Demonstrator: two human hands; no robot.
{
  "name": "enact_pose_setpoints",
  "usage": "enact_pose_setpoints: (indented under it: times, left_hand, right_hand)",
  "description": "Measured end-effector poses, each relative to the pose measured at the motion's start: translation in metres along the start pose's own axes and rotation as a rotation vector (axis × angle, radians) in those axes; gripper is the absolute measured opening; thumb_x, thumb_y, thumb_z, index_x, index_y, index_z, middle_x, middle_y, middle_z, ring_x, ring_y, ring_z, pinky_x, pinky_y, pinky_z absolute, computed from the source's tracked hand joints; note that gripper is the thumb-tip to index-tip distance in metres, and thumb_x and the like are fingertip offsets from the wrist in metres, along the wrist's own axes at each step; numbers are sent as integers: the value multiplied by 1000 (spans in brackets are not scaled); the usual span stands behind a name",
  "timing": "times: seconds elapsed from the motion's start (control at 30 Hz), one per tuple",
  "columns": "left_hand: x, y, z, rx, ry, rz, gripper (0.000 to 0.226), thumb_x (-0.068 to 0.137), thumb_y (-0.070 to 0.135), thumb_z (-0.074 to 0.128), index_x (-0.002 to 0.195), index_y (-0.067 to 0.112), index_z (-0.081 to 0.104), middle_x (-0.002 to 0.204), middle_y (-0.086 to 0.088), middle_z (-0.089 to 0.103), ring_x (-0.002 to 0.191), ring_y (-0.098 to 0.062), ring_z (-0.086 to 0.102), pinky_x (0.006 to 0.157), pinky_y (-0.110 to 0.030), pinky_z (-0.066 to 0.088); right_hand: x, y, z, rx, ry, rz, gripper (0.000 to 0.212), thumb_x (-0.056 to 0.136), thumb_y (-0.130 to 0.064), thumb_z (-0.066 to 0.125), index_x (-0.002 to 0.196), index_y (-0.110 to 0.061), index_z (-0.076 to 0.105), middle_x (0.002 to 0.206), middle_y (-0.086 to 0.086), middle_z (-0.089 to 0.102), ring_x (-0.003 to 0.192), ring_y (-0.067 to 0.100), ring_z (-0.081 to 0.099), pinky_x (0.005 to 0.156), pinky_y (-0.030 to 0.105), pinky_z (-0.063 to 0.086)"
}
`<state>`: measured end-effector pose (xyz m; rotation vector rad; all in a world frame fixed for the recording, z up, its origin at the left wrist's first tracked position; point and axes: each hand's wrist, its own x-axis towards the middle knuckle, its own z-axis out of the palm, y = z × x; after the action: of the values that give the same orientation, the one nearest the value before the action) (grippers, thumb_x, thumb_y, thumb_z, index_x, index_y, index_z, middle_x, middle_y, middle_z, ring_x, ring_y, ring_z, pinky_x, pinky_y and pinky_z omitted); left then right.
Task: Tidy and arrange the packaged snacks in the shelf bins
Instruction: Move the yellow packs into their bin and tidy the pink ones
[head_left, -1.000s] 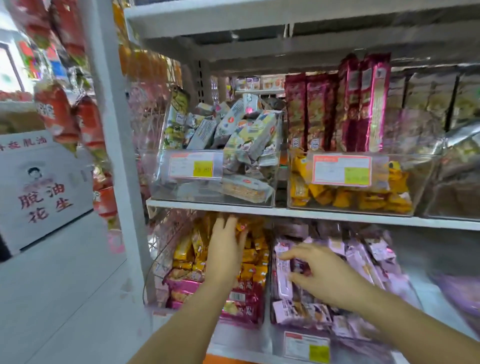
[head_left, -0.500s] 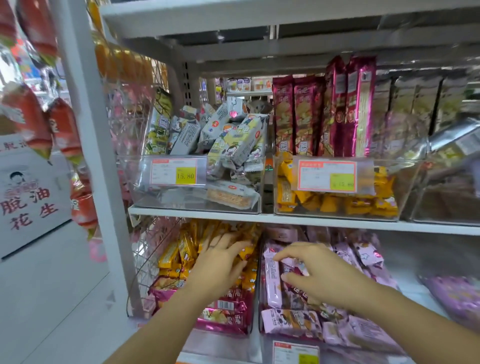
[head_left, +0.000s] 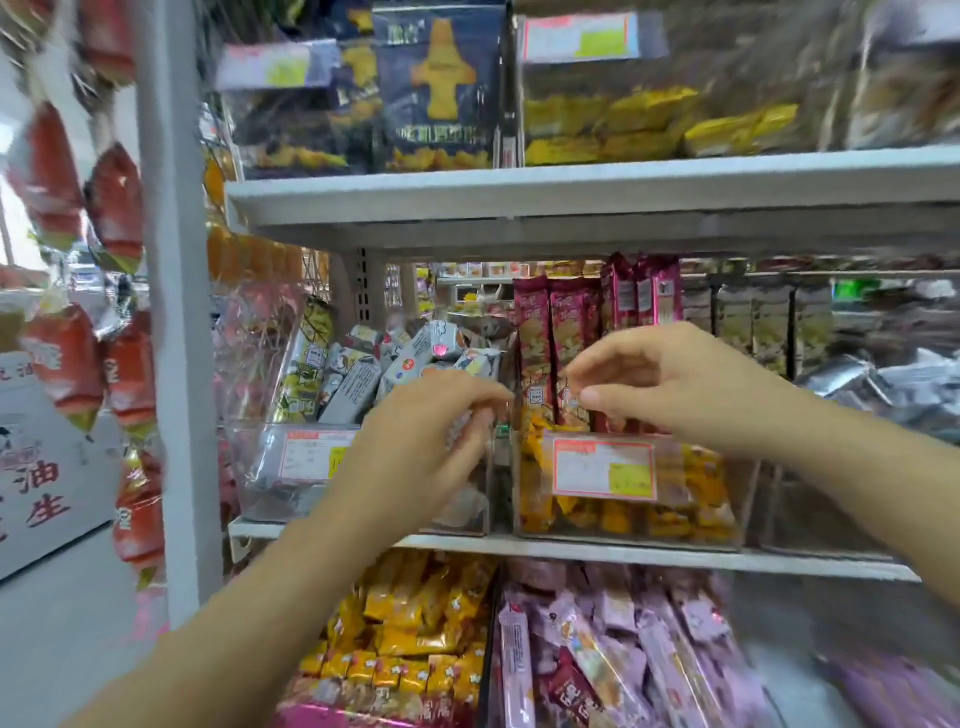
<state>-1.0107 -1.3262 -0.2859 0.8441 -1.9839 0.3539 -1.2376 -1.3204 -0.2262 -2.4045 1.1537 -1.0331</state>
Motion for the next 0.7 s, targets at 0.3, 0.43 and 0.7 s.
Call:
enact_pose_setpoints:
  times: [0.3,0.43,0.7]
  left_hand:
    - [68,-38,20,276,-45,141,30,87,33,41,99,26,67,98,11,64,100,-10,49,90,-31,40]
    - [72,-53,29,214,-31,143,28,89,35,41,99,31,67,98,18,62,98,-2,50,88,-27,42]
    - [70,-61,33,129,-43,135,25,92,39,37,99,40,61,99,27,58,97,10,52,104,-20,23]
  right_hand:
    - [102,38,9,-45,-409,423,67,82,-24,73,140,-23,40,107,-6,53,105,18,57,78,33,56]
    - [133,61,23,-84,-519,605,74,84,-30,71,145,-26,29,111,5,52,101,25,55,90,44,52]
    - [157,105,51,67,-658,742,42,87,-17,63,127,-13,54,109,11,56,99,25,52,89,37,46]
